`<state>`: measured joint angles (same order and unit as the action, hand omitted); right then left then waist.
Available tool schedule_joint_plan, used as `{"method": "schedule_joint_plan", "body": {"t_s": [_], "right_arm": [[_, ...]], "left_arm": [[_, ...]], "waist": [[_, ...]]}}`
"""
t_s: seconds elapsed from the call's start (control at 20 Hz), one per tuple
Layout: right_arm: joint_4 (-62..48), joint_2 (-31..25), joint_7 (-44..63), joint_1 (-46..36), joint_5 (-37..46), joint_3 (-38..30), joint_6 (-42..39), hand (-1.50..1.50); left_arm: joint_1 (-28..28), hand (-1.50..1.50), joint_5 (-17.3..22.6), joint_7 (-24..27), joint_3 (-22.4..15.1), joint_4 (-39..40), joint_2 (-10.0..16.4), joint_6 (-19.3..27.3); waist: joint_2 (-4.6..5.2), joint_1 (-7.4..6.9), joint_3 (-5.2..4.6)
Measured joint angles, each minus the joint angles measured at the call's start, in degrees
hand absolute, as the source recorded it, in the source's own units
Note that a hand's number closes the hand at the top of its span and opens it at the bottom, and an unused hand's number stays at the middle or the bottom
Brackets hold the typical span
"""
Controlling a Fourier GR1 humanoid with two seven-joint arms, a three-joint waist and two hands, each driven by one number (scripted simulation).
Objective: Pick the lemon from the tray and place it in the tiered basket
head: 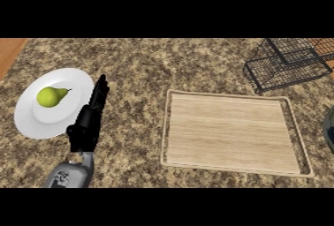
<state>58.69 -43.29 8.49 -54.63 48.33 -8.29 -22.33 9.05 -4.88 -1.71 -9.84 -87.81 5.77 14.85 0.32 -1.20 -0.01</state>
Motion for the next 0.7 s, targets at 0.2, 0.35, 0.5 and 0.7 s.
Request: {"method": "schedule_joint_plan", "body": {"t_s": [0.2, 0.35, 0.5, 0.7], "right_arm": [[-7.3, 2.1, 1.6, -2.4, -1.7, -3.7, 1.9, -1.50], [-12.5, 3.2, 1.5, -4.1, -3.5, -6.1, 2.7, -1.50], [-15.6, 4.0, 0.7, -4.9, -5.7, -8.7, 3.7, -1.50], [-19.2, 3.1, -0.9, -6.2, -9.8, -14.0, 5.7, -1.50]], "left_arm": [[0.2, 0.00, -0.6, -0.9, -0.5, -0.6, -0.6, 0.2], [-0.5, 0.00, -0.8, -1.0, -0.7, -1.1, -0.7, 0.0], [-0.5, 0.00, -0.7, -1.0, -0.1, -1.2, -0.5, -0.2], [0.6, 0.00, -0.7, -1.7, 0.5, -0.9, -0.1, -0.6]], "waist": [[0.06, -0.12, 0.03], [0.08, -0.25, 0.04], [0.01, -0.03, 0.03], [0.03, 0.13, 0.06]]}}
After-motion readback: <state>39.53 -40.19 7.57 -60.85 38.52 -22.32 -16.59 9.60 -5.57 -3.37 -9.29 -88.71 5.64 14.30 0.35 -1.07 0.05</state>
